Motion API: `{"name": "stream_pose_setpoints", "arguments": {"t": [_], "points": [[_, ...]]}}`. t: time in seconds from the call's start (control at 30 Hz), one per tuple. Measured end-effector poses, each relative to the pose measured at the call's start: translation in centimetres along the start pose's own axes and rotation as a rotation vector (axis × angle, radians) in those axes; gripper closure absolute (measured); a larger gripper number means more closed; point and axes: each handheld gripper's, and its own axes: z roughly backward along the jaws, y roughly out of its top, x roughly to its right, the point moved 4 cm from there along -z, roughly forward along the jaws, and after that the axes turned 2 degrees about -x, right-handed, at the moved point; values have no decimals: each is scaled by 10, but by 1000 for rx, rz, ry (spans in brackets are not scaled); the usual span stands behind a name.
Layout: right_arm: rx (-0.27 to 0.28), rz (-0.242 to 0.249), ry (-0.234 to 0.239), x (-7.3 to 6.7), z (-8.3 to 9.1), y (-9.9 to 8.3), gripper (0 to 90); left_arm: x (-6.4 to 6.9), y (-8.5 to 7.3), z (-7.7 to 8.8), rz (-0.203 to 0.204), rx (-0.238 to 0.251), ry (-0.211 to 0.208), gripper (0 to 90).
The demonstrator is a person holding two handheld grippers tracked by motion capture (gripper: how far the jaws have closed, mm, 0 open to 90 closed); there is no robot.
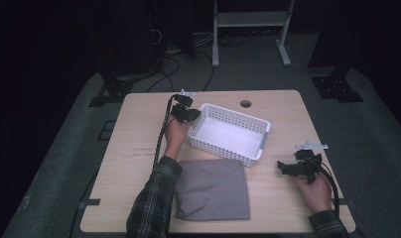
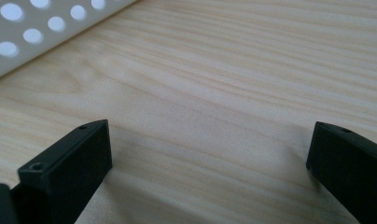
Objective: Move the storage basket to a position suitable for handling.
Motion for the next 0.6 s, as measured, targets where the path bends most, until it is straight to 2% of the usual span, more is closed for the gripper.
{"name": "stream_pose_setpoints", "arguments": {"t": [0.1,0.3,0.5,0.6], "points": [[0,0,0,0,0,0,0,4,1,-3,-3,6,-6,791],[0,-1,0,0,0,0,0,1,0,1,-7,2,-23,784],[0,0,0,0,0,0,0,-4,0,12,-4,26,-25,722],[0,0,0,0,0,0,0,-9,-3,24,-7,32,-36,673]]}}
